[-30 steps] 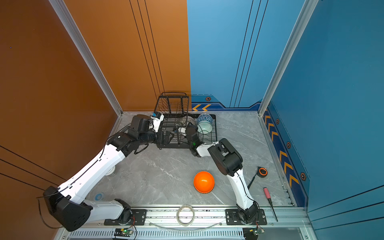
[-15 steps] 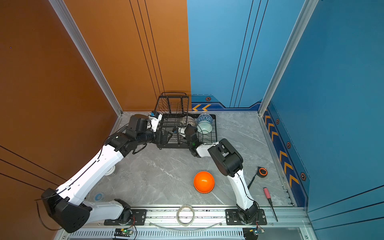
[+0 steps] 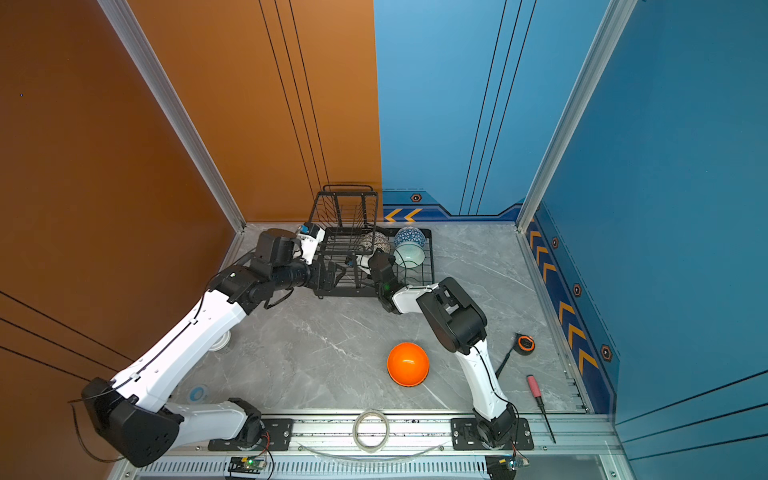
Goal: Load the bowls into the dish rack
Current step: 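Lower the green-patterned bowl into the rack beside the brown-patterned bowl with the right gripper, then open the right gripper and draw it back from the bowl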
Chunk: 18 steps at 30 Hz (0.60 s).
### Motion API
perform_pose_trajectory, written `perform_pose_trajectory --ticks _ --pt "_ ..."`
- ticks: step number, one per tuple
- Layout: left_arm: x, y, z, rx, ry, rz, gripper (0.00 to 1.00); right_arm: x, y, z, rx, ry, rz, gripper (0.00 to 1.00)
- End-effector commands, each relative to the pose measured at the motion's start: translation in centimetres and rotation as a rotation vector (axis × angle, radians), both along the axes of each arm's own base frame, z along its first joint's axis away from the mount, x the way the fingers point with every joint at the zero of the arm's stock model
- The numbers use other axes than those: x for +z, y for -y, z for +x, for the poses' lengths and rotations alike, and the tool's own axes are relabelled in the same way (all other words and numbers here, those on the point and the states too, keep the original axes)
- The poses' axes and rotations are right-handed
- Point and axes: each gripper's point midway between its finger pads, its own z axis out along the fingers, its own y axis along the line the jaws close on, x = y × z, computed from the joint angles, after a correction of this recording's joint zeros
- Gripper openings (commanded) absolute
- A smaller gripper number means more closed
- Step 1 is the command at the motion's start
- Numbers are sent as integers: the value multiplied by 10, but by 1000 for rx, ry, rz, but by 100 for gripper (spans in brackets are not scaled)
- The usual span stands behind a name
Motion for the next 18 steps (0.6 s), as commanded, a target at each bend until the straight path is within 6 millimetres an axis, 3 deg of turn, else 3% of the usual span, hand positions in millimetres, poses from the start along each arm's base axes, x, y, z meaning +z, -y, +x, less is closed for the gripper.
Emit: perform_pose_trajectory --ticks 1,7,18 --pt "-11 3 -1 -18 -49 -4 98 15 2 -3 -21 -10 4 26" --pt "-6 5 -1 -18 -40 -9 98 21 5 -3 -21 -4 0 36" --pt "-4 -4 -4 38 -9 25 98 35 14 -8 11 4 2 62"
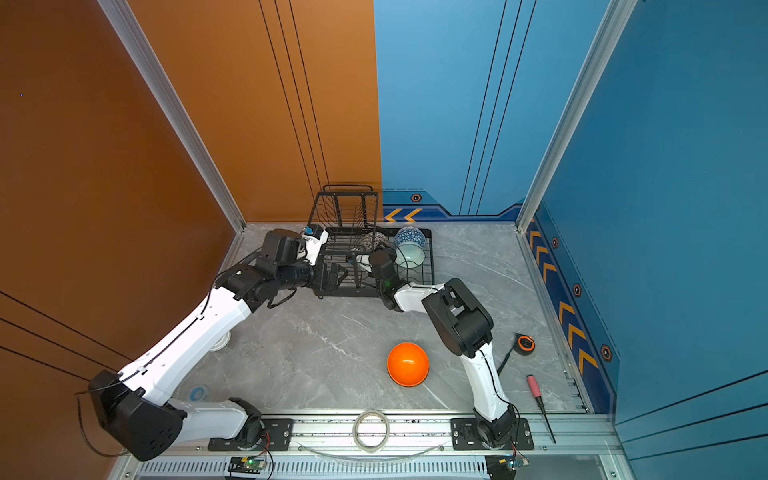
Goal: Load the bowls into the dish rack
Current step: 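Open the right gripper and draw it back from the bowl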
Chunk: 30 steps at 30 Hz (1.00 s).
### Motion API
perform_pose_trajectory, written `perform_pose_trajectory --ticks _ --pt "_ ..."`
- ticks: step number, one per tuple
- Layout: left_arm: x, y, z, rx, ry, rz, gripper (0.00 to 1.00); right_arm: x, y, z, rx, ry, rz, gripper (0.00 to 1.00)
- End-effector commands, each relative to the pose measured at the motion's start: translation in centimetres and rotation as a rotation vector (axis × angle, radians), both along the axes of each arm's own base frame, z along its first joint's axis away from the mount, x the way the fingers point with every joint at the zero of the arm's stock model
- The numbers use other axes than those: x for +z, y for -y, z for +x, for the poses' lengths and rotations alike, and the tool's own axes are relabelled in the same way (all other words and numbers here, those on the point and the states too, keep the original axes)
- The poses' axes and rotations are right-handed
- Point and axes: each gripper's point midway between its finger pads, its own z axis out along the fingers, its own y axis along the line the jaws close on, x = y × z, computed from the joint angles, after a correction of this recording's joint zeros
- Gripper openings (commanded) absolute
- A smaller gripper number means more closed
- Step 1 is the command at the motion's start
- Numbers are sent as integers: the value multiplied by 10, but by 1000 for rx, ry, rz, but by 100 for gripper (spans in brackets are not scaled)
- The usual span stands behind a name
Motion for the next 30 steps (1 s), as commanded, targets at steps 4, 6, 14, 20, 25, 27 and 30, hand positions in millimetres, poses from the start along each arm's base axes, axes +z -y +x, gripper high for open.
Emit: perform_pose_trajectory --ticks 4,6,14,20,25,27,30 --pt "5 -12 -7 59 23 21 98 34 13 -13 10 33 50 82" --pt "5 -14 -6 71 29 28 98 37 18 -19 6 38 54 94" --pt "5 -18 3 103 45 44 98 39 51 -38 -46 25 63 100" --pt "10 -18 13 117 60 56 98 40 78 -46 -113 31 53 100" --pt "10 -25 9 133 59 69 98 43 98 -61 -146 18 65 100" --pt "8 -27 5 133 49 74 98 45 104 -69 -158 16 74 100" --pt "7 -24 -1 117 39 65 98 51 115 -81 -183 10 111 100"
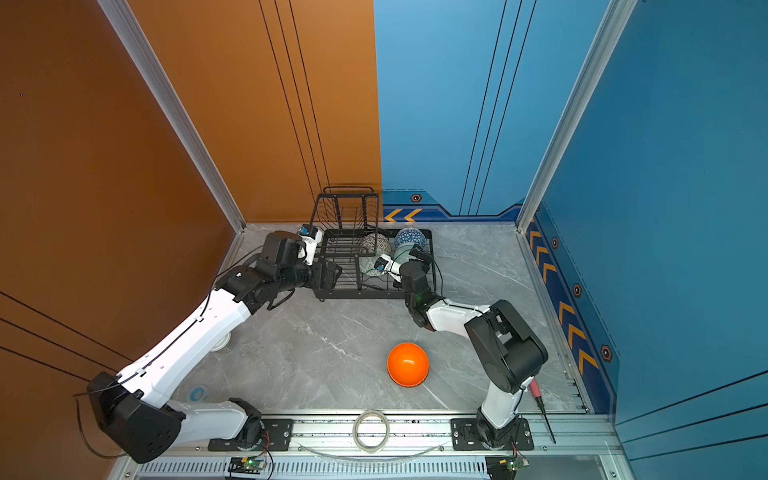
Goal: Load the bowls into the dish rack
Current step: 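Open the right gripper and draw it back from the bowl, then reach the left gripper to the orange bowl's rim while the right gripper moves rackward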
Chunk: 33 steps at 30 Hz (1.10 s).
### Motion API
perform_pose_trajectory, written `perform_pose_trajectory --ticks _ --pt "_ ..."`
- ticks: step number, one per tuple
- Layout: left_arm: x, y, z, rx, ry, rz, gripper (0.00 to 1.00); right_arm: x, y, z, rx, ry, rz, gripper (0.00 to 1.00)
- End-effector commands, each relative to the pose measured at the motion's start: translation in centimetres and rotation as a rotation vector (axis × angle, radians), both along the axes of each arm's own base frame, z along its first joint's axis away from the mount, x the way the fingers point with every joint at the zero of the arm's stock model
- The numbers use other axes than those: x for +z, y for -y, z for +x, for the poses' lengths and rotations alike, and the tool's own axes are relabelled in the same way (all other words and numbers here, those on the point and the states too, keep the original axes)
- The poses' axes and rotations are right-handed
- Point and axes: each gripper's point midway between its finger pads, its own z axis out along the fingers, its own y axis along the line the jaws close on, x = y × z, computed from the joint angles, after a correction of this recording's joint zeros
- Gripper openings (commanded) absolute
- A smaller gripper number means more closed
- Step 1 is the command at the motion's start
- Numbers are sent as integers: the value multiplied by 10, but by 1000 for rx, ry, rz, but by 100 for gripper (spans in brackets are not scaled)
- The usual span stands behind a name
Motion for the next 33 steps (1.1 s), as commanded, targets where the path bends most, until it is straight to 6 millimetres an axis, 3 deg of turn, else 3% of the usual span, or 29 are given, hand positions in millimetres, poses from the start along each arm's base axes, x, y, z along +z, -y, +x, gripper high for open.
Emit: perform_pose_trajectory --ticks 1,6,12,18,24,29,30,33 --pt "11 -3 -10 -1 17 -5 98 14 17 -15 -65 0 84 100" --pt "7 6 -22 -39 4 -8 98 18 23 -44 -69 -235 316 100" --pt "2 47 -52 -163 -35 -49 98 25 16 -72 -95 -448 591 100" --pt "-40 91 -78 -270 -143 3 98 38 13 -83 -132 -507 760 100" --pt "-80 132 -98 -367 -244 55 99 37 30 -81 -218 -587 930 100" --pt "-113 163 -119 -471 -354 67 88 32 47 -81 -292 -616 976 100" --pt "-118 166 -122 -484 -370 71 80 30 50 -81 -301 -616 978 100" --pt "-130 175 -134 -520 -406 85 73 24 55 -84 -321 -621 978 100"
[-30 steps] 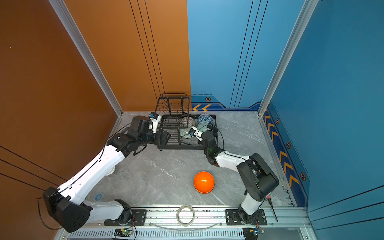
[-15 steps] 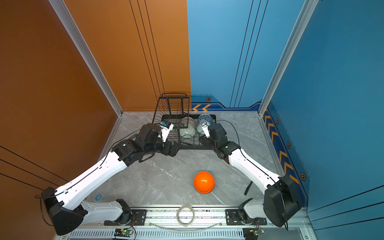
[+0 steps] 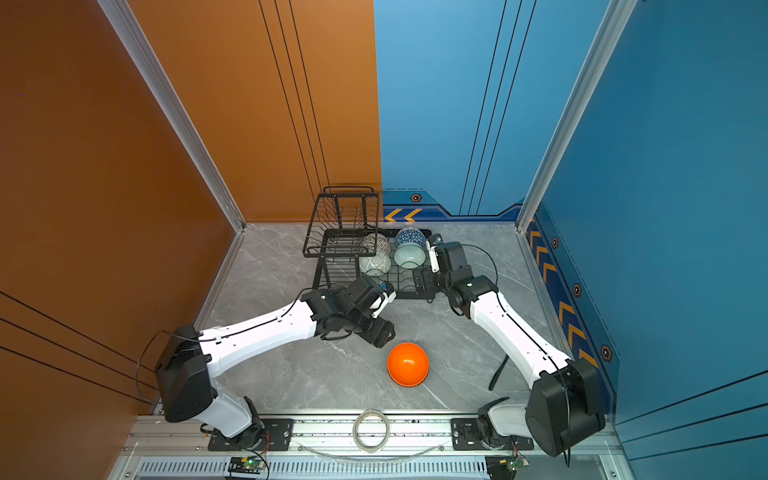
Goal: Load the bowls into the dish rack
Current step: 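Reach the left gripper to the orange bowl's rim while the right gripper moves rackward, then grasp the orange bowl's rim with the left gripper and lift it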
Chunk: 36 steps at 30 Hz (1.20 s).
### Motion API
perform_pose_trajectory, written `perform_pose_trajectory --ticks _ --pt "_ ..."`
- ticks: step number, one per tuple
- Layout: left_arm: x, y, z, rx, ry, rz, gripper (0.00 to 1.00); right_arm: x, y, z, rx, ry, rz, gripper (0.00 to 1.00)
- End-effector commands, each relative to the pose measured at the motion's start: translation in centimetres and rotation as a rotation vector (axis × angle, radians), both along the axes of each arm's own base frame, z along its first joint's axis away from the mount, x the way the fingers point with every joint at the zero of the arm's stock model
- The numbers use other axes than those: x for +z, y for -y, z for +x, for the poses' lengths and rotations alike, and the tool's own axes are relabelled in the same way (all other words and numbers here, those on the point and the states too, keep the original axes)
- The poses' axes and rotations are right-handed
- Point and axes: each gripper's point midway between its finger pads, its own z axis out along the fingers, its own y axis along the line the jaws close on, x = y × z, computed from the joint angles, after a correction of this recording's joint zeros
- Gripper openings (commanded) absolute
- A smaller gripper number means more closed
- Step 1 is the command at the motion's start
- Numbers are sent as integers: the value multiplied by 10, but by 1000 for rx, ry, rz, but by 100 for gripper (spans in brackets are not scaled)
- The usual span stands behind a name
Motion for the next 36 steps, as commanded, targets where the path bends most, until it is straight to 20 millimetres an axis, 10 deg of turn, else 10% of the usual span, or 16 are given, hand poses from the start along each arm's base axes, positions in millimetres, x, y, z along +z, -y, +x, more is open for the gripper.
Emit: perform_pose_trajectory --ticks 1,21,36 --pt "-1 16 -16 -58 -49 -27 70 -2 3 -10 -21 -42 40 100" --pt "-39 33 -34 -107 -113 54 34 -19 2 -11 -12 -78 31 100" --pt "-24 31 -28 -109 -56 95 7 -18 5 -13 -15 -70 33 100"
